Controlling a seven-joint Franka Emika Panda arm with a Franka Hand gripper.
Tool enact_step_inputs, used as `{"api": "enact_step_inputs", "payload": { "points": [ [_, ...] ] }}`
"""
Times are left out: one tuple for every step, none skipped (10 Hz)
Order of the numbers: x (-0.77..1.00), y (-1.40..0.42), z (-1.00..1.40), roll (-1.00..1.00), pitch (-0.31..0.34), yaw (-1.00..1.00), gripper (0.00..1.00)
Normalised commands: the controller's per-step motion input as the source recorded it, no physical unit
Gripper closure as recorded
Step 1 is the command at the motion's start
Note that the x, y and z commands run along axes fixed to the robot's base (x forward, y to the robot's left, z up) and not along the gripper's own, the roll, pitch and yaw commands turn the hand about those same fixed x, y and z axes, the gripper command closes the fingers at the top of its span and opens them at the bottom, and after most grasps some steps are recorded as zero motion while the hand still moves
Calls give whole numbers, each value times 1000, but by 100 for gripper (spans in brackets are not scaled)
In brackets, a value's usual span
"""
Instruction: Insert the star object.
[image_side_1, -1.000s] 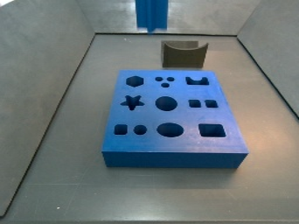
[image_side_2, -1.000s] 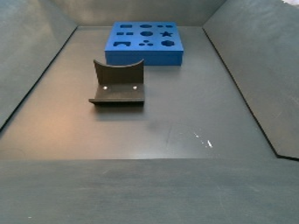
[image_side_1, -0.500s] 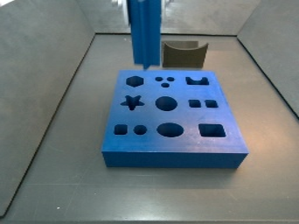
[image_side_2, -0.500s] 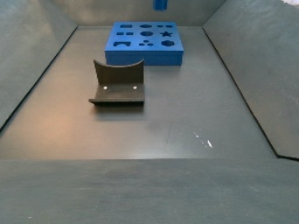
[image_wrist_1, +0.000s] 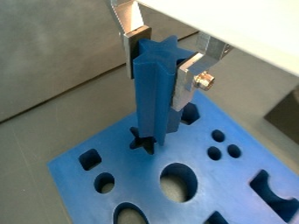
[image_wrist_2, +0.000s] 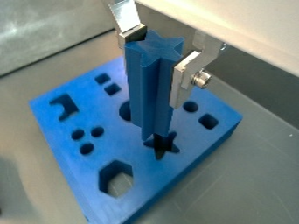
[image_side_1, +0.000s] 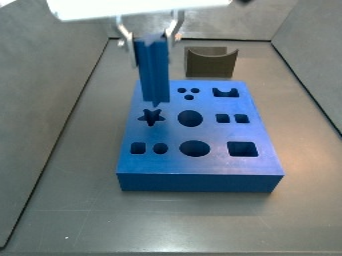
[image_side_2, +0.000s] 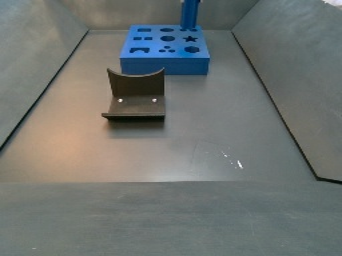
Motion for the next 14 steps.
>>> {"api": "enact_step_inputs", "payload": {
  "points": [
    [0,-60,-620,111,0,194,100],
    [0,-77,-603,49,0,94,100],
    [0,-54,-571,34,0,29,100],
    [0,-14,-509,6,0,26,100],
    [0,0,-343,0,0,20,100],
    [0,0,-114,-90,-16,17,100],
    [0,0,-106,-81,-17,29,100],
    [-143,0,-220,-10,0,31,100],
    [-97,-3,-191,-16,0,217,100],
    [-31,-14,-254,0,0,283,100],
    [-9,0,-277,0,0,257,100],
    [-106,-49,-263,-27,0,140,100],
    [-89,-77,-283,-73,-16,0,100],
    [-103,-94,-311,-96,-34,-123,100]
  ]
}}
